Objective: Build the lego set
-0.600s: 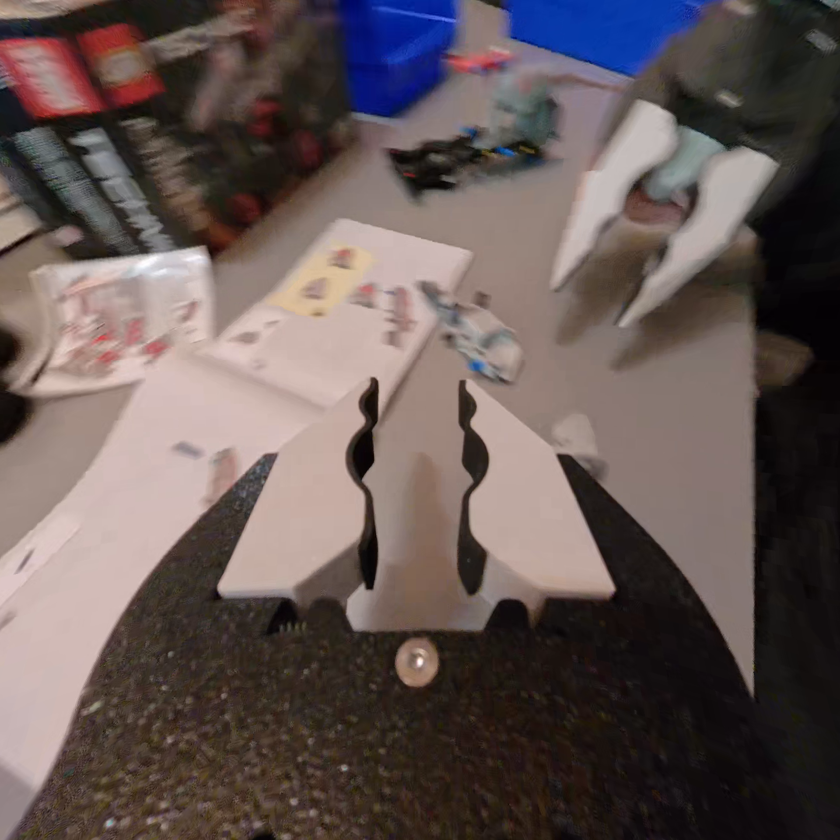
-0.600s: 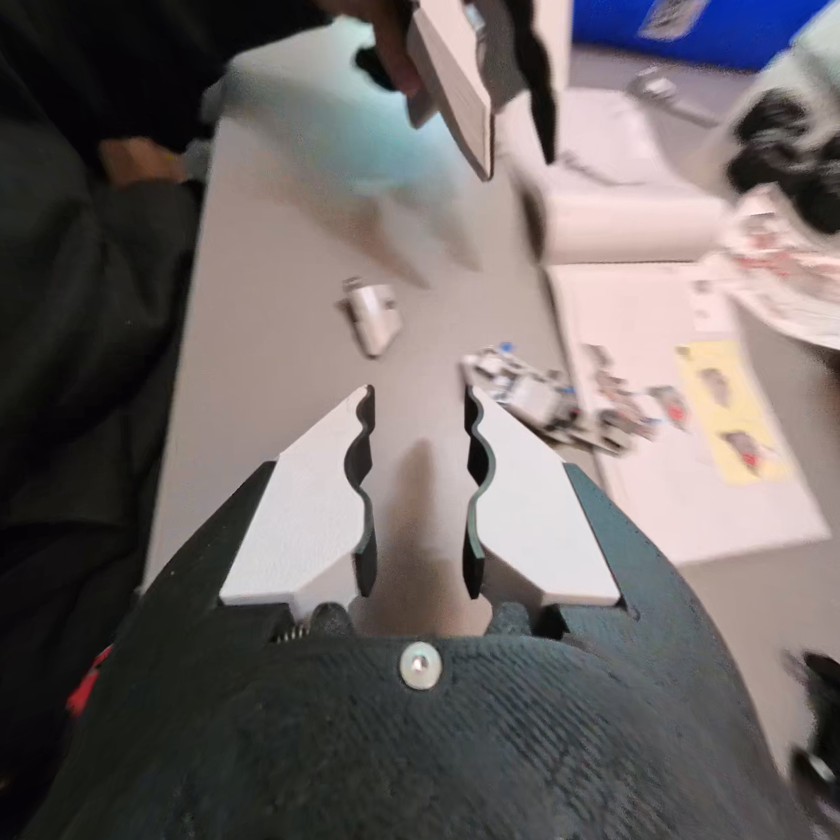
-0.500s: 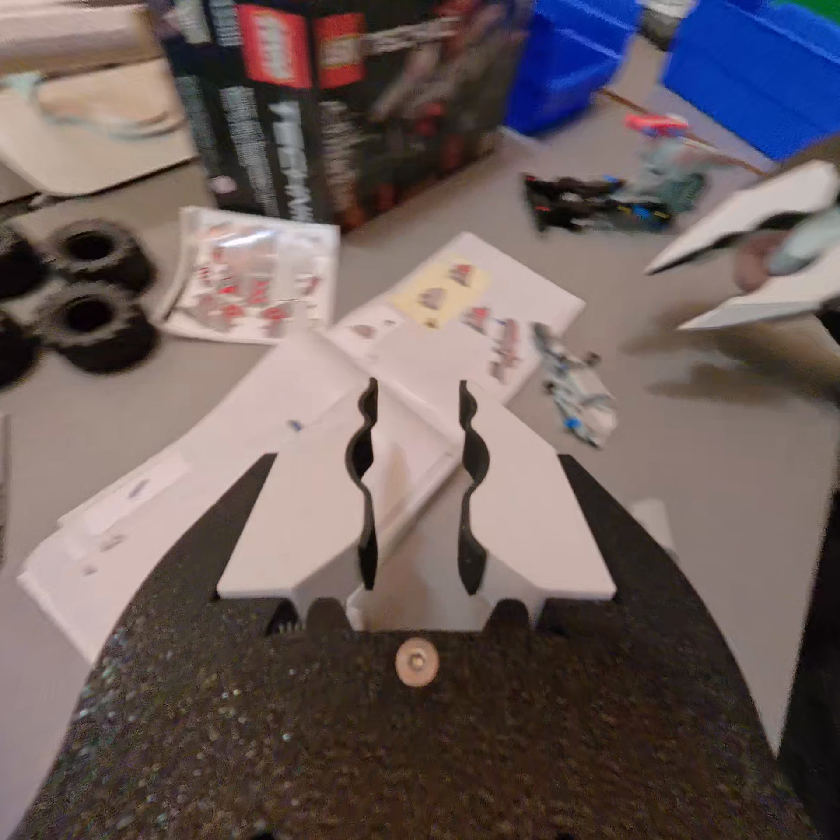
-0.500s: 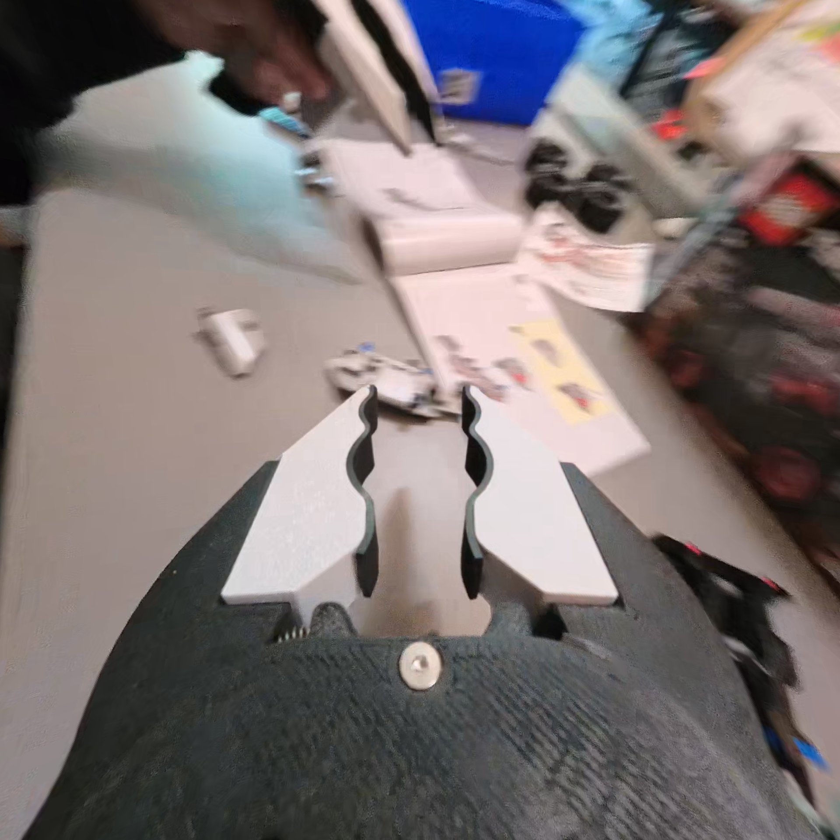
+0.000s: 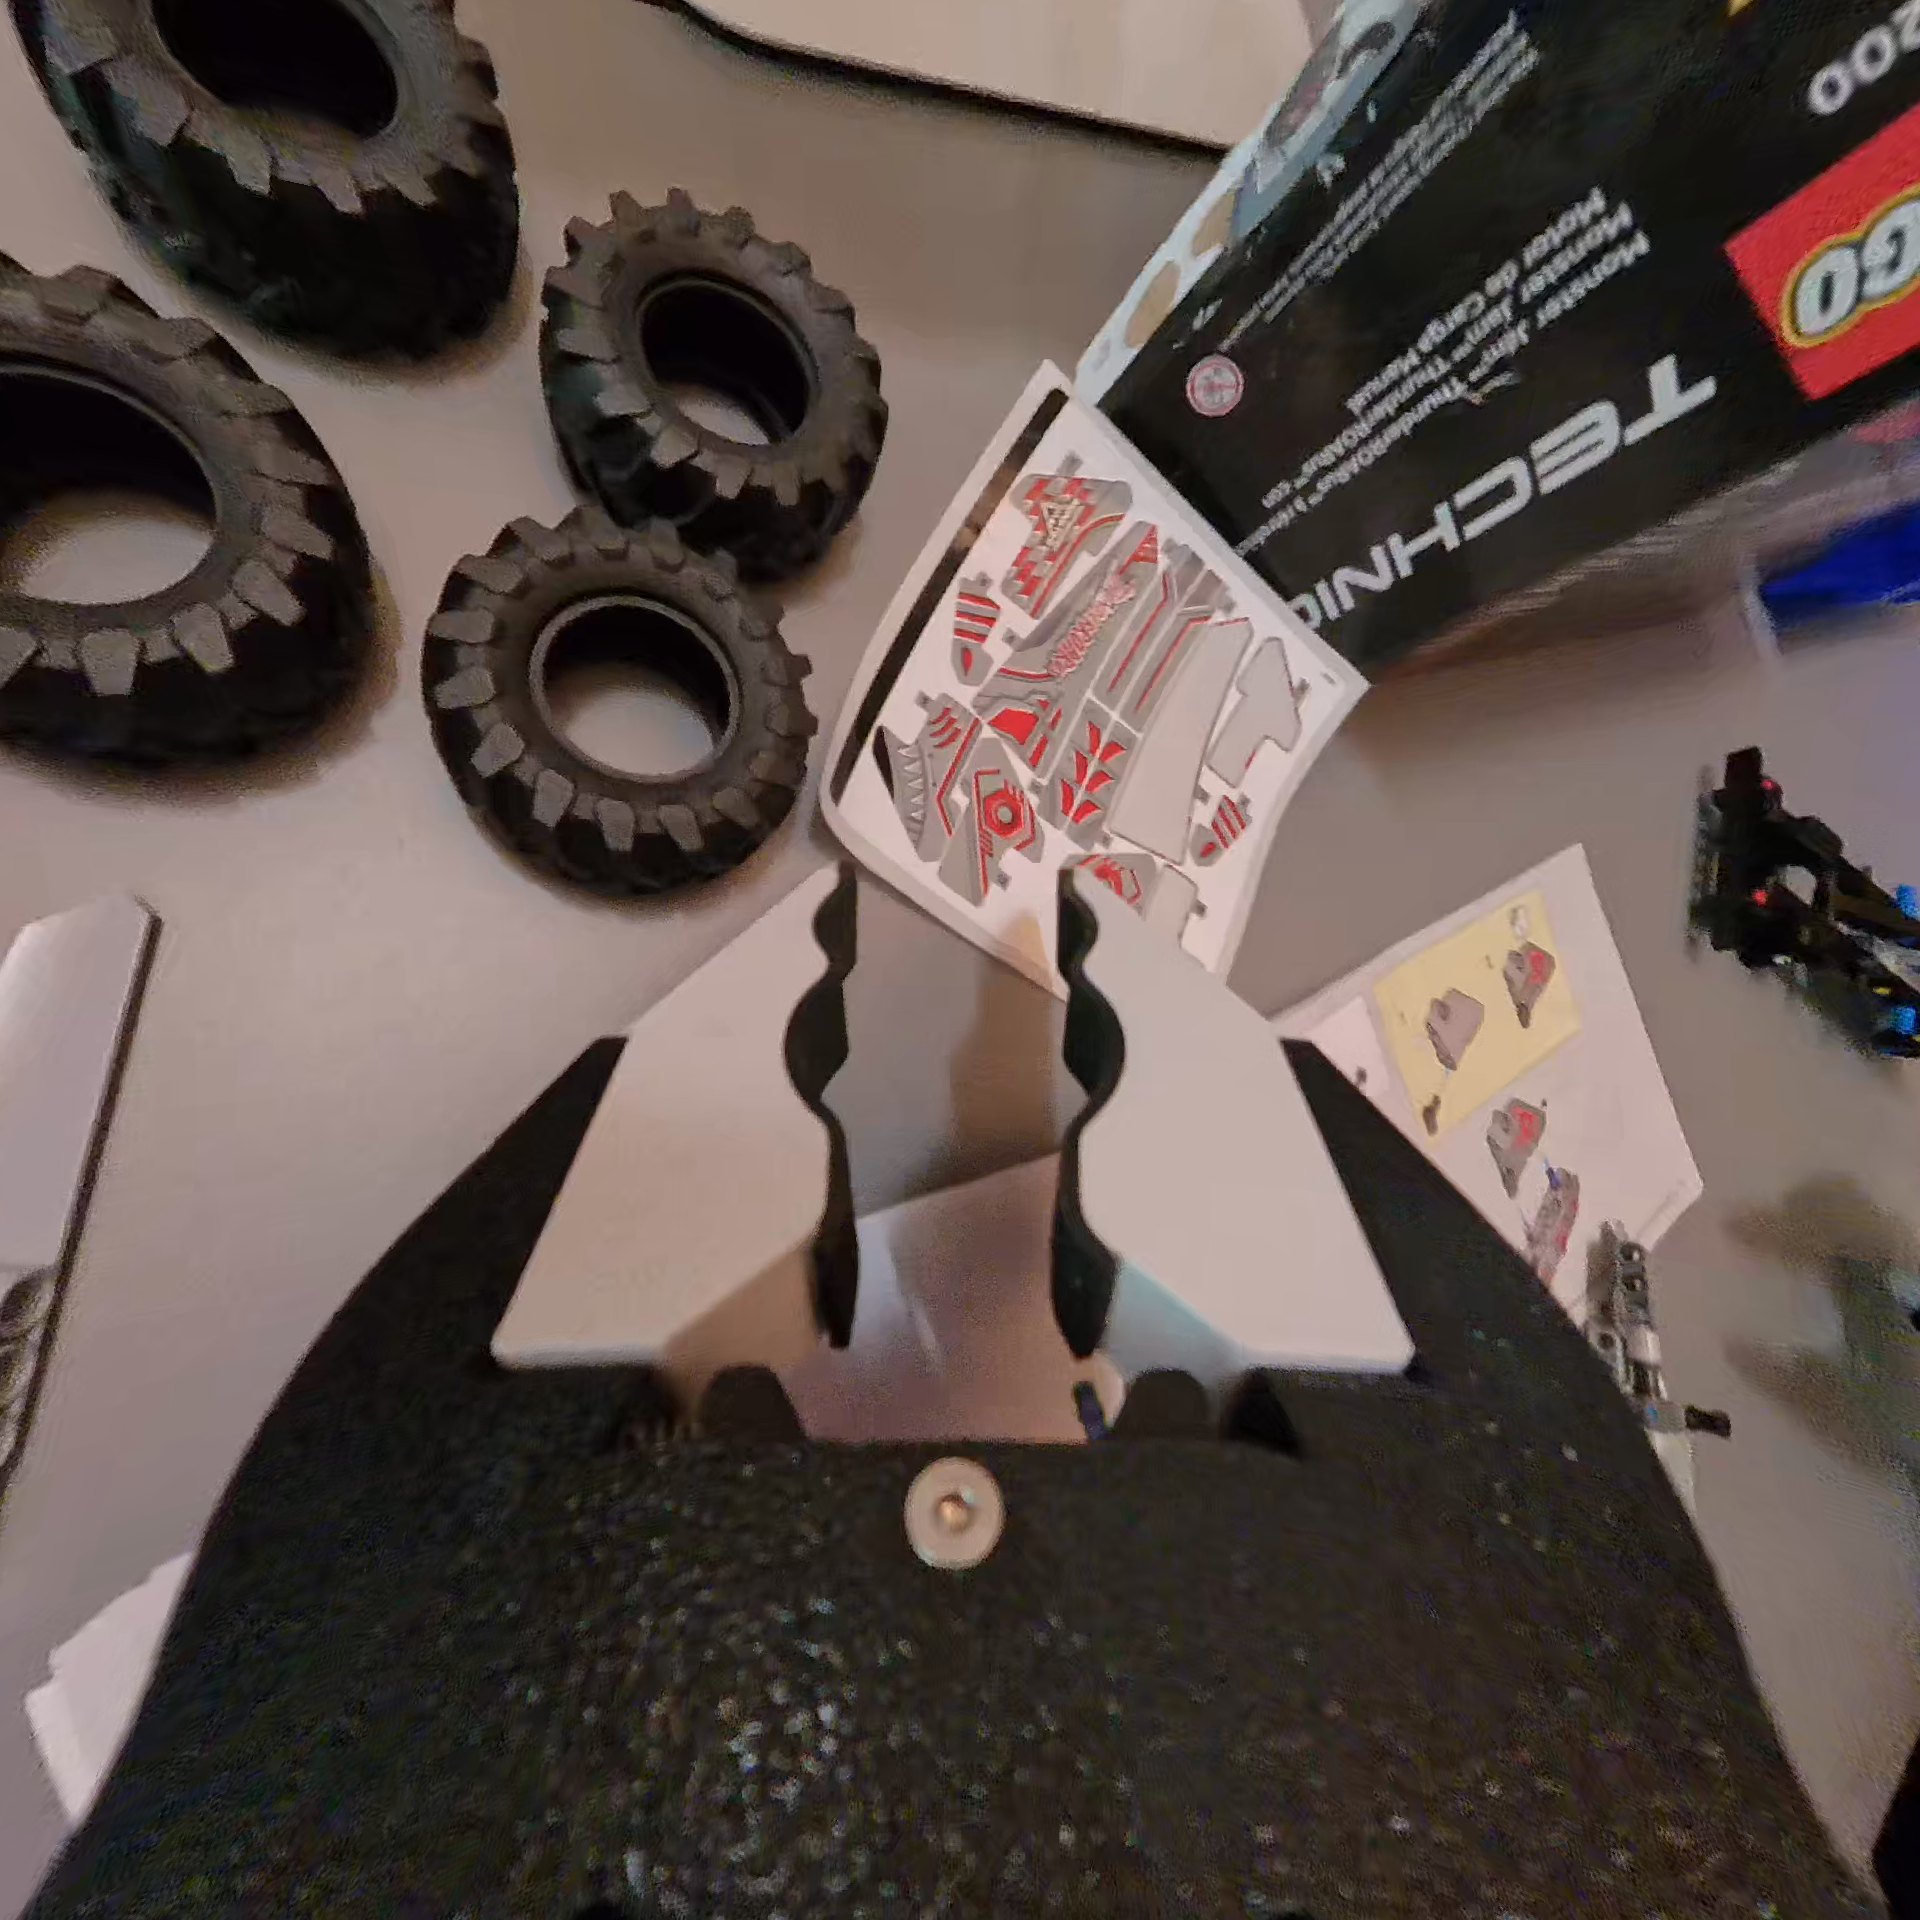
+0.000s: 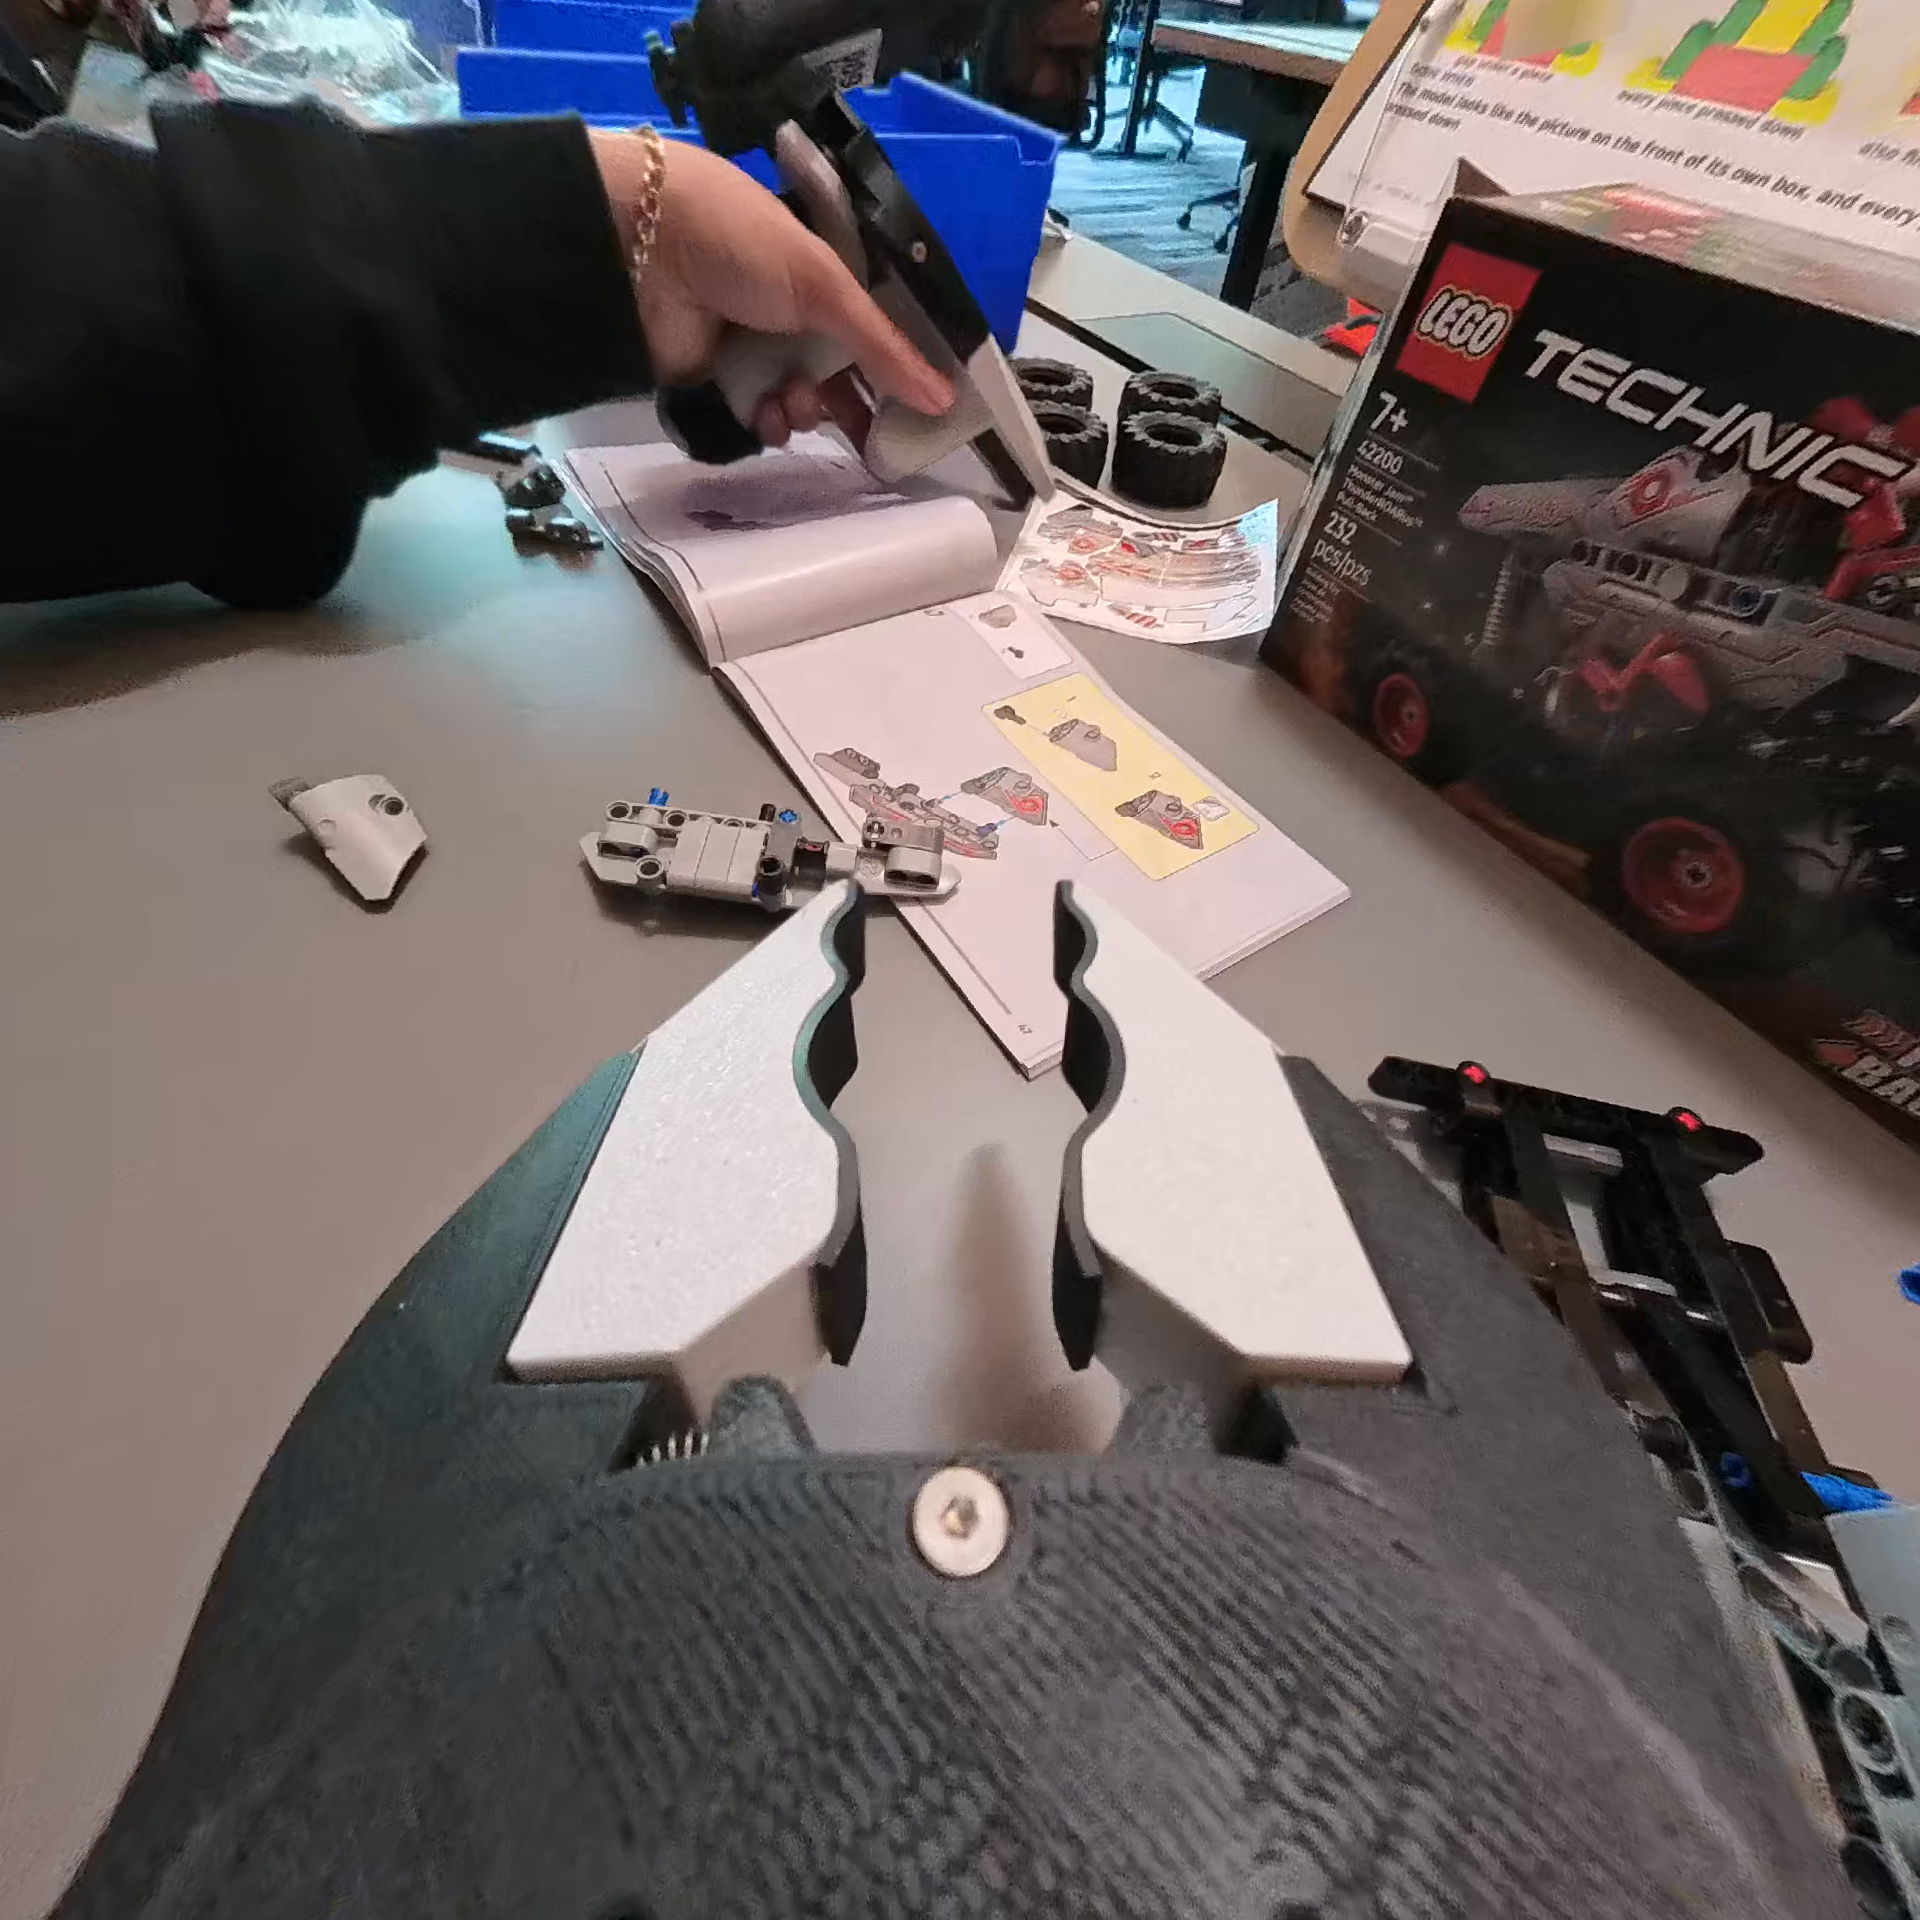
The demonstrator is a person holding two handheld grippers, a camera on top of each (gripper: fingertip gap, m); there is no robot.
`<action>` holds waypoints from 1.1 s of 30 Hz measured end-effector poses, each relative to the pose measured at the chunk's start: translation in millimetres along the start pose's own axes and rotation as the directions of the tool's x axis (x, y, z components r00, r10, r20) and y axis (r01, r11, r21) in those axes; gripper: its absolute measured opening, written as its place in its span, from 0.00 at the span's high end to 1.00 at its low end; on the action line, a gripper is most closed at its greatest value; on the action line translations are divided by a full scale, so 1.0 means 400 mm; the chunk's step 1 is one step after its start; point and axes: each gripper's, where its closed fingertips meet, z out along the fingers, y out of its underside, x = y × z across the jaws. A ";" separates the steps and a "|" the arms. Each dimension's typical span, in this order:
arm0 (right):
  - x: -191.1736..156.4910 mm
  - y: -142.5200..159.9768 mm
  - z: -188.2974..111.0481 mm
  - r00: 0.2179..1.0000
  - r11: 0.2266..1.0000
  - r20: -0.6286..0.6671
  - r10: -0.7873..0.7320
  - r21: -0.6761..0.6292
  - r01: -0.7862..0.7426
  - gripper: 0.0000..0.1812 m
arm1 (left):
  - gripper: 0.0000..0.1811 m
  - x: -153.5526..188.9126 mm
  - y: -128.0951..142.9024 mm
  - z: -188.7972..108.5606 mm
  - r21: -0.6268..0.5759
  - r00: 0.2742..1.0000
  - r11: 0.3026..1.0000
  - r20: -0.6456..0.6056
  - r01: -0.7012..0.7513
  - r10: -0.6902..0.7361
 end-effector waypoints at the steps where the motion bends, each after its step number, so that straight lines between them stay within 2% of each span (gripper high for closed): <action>1: 0.000 0.002 0.002 1.000 1.000 0.006 0.005 0.003 -0.005 0.81 | 0.83 -0.003 -0.006 0.005 0.015 1.000 1.000 0.005 0.009 -0.009; 5: -0.001 0.004 0.005 0.999 1.000 0.031 0.024 0.012 -0.025 0.81 | 0.90 -0.017 -0.014 0.015 0.056 0.999 0.998 0.029 0.018 -0.020; 9: -0.002 0.003 0.003 0.999 0.999 0.042 0.028 0.016 -0.029 0.81 | 1.00 -0.026 -0.005 0.021 0.071 0.997 0.997 0.075 -0.042 0.036; 12: -0.004 0.004 0.004 0.999 1.000 0.043 0.021 0.012 -0.022 0.81 | 1.00 -0.014 -0.008 0.021 0.091 0.988 0.987 0.094 -0.131 0.122; 16: -0.003 0.002 0.003 0.999 1.000 0.040 0.023 0.016 -0.023 0.81 | 1.00 0.033 -0.020 0.013 0.124 0.971 0.964 0.052 -0.236 0.232; 24: 0.003 0.008 0.008 0.999 1.000 0.029 0.028 -0.002 -0.028 0.81 | 1.00 0.134 -0.088 -0.062 0.270 0.930 0.895 0.000 -0.355 0.368; 29: 0.017 0.010 0.009 0.999 0.999 -0.011 0.036 -0.008 -0.036 0.77 | 1.00 0.217 -0.125 -0.136 0.367 0.905 0.867 -0.129 -0.337 0.406; 33: 0.040 -0.004 -0.001 0.994 0.995 -0.062 0.088 0.042 -0.085 0.72 | 1.00 0.306 -0.116 -0.216 0.394 0.843 0.892 -0.384 -0.220 0.377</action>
